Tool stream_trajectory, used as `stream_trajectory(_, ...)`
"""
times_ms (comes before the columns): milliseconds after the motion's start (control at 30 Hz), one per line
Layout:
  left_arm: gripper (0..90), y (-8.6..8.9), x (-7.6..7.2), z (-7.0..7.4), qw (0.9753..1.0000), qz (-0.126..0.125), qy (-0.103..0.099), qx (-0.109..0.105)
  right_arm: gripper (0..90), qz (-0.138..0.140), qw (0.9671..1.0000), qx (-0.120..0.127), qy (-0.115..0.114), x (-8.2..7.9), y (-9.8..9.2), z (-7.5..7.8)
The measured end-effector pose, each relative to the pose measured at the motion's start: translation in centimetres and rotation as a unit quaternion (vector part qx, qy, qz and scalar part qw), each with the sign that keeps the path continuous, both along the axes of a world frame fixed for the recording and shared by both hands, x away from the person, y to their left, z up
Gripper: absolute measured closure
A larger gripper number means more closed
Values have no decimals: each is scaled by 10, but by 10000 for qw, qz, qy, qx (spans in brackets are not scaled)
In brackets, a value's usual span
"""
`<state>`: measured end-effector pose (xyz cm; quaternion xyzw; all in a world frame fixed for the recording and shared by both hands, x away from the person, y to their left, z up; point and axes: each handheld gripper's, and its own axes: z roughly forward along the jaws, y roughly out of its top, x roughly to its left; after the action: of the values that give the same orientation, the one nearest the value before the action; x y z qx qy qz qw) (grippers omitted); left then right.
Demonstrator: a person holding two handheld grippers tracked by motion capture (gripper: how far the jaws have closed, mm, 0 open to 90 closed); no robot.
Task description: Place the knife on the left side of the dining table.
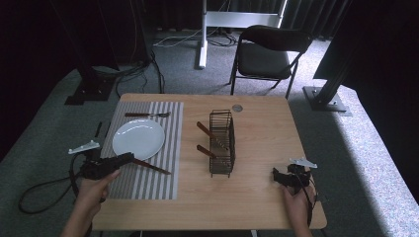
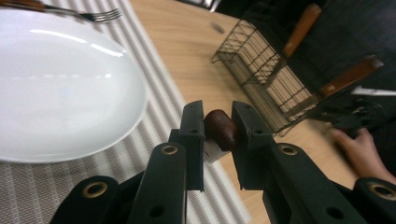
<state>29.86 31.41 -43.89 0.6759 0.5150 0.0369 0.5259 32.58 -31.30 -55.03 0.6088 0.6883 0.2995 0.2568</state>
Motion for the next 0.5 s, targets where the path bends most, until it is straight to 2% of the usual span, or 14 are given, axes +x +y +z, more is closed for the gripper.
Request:
stream_trajectory(200, 756, 7, -1, -6, 9999, 99, 97, -22, 127, -2, 10000, 1, 2, 0, 0, 0)
stream_trajectory(400, 730, 19, -1, -18, 9981, 474, 319, 225, 126, -1, 10000, -3, 6, 0, 0, 0)
stream_trajectory(500, 710, 26, 0, -27, 9969, 598, 506, 121, 127, -2, 10000, -3, 7, 0, 0, 0)
